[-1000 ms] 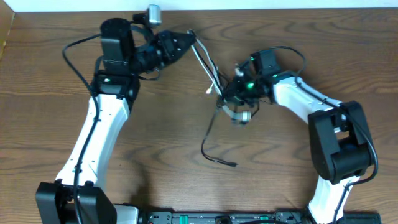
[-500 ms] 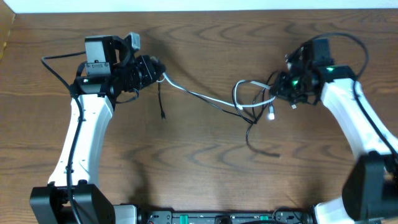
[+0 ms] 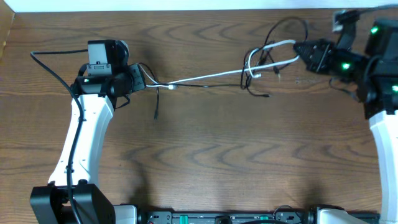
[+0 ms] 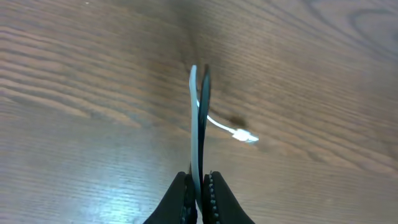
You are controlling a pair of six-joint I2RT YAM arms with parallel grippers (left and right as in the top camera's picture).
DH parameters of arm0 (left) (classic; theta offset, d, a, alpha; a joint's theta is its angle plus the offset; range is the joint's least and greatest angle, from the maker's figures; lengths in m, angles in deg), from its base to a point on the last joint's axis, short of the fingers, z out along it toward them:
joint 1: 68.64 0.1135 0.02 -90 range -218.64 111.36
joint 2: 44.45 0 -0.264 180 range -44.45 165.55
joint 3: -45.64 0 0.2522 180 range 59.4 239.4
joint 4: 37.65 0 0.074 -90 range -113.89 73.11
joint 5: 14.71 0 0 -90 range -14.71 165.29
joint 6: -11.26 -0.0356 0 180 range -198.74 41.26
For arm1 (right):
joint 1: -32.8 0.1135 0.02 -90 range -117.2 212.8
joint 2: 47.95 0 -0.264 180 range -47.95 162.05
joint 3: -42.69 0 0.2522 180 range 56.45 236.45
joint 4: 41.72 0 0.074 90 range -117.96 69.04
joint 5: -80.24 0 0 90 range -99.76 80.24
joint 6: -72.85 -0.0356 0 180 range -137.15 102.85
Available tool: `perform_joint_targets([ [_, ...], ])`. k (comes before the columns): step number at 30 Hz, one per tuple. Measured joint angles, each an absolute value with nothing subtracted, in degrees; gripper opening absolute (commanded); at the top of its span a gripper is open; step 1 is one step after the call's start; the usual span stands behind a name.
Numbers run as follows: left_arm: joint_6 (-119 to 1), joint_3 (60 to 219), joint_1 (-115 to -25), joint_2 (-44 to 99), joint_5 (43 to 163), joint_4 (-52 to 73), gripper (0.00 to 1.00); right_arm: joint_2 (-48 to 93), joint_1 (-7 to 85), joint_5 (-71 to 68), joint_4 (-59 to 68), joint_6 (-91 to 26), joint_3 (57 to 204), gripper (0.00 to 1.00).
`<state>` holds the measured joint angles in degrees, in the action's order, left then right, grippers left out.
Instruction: Untangle cables
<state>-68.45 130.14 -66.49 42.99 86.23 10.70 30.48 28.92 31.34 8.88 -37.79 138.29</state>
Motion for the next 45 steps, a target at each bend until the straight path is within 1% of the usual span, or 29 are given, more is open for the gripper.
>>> perform_joint_targets([
  [5,-69.31,130.17,-66.51,45.17,84.96,12.08,0.07,30.26,25.59,33.55,7.96,-38.84,143.39,0.01],
  [8,-69.79,130.17,-66.49,48.12,84.26,12.54,0.07,30.11,24.06,29.77,7.44,-39.06,144.92,0.01],
  [11,-69.87,130.17,-66.47,50.35,83.71,13.35,0.08,29.95,23.67,26.40,10.19,-38.89,145.16,0.01],
  [13,-70.03,130.17,-66.40,50.96,83.84,13.37,0.17,30.00,24.04,25.35,12.29,-38.51,145.22,0.01],
  [14,-70.14,130.17,-66.36,51.01,84.89,13.28,0.25,30.06,24.63,24.78,13.49,-38.05,145.24,0.01],
  [15,-70.35,130.17,-66.31,51.01,86.29,13.11,0.30,30.17,25.29,24.43,14.32,-37.60,145.26,0.01],
  [16,-70.84,130.17,-66.31,51.01,88.57,12.80,0.36,30.44,26.56,24.06,15.11,-37.05,145.26,0.01],
  [18,-72.63,130.17,-66.29,51.01,94.82,11.88,0.43,31.11,28.87,23.71,15.79,-36.37,145.29,0.01],
  [21,-75.10,130.17,-66.79,51.01,106.73,9.48,0.48,32.36,32.48,23.60,15.89,-35.74,145.29,0.01],
  [23,-76.19,130.17,-68.32,51.01,115.80,6.59,0.52,33.01,34.99,23.58,15.57,-35.50,145.29,0.01],
  [24,-76.04,130.17,-69.26,51.01,118.25,5.76,0.53,33.01,35.80,23.56,15.33,-35.45,145.29,0.01],
  [26,-75.40,130.17,-71.82,51.01,121.98,3.47,0.59,33.01,37.35,23.62,14.67,-35.34,145.29,0.01],
  [27,-74.86,130.17,-73.42,51.01,123.23,2.50,0.60,33.01,37.92,23.67,14.67,-35.34,145.29,0.01],
  [32,-67.91,130.14,-80.43,51.01,126.36,-3.29,0.63,33.01,38.21,23.60,14.71,-35.41,145.29,0.01],
  [34,-62.62,130.14,-83.36,51.03,126.99,-6.19,0.63,33.01,38.23,23.65,14.85,-35.41,145.29,0.01],
  [35,-57.59,130.21,-85.39,51.38,127.41,-8.80,0.63,33.01,38.23,23.62,15.04,-35.41,145.29,0.01],
  [40,-42.46,130.17,-90.44,56.36,126.42,-17.47,0.63,33.01,38.23,23.47,16.31,-35.45,145.33,0.01],
  [45,-31.80,130.17,-95.95,62.07,125.04,-25.47,0.63,33.01,38.23,22.79,17.73,-35.52,145.33,0.01],
])
